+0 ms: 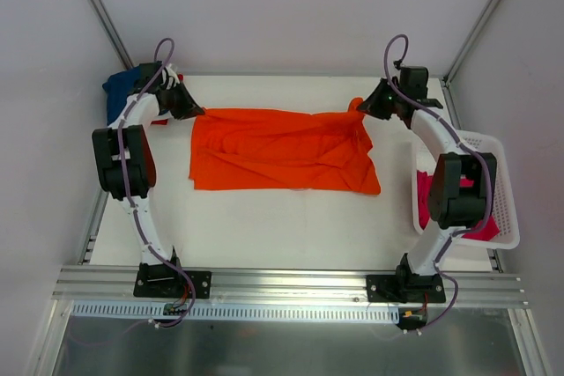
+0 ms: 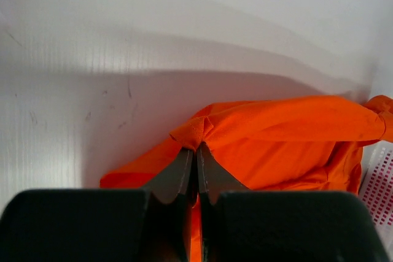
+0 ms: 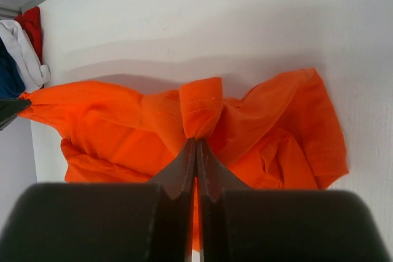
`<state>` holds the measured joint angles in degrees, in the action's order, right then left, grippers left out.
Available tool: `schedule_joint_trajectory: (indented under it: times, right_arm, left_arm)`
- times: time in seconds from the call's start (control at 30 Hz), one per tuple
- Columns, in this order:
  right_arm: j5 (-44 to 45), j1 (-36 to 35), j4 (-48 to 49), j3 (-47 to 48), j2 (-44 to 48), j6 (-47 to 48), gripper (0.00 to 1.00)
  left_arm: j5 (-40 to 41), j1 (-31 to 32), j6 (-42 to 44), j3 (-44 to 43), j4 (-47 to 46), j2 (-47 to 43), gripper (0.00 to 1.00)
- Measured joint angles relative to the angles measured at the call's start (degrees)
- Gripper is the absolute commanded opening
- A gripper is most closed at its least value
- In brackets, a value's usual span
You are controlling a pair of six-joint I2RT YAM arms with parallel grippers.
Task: Fold and stack the t-shirts
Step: Fold the tshirt
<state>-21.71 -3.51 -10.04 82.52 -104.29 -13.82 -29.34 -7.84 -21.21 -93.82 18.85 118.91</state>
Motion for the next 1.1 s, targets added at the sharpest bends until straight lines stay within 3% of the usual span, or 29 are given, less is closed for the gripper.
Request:
schedule_joint_trajectory:
  times: [0.6,1.1]
  right_arm:
    - [1.42,-1.05,0.35,-16.65,14.84,0.00,0.01]
    - [3.32,-1.64,1.05,-27.61,23.08,-0.02,0.00]
  left_arm:
    - [1.68,0.02,0.90,15.78,-0.94,-13.73,0.00]
    - [3.50,0.02,1.27,23.63,-1.01,-19.87,0.00]
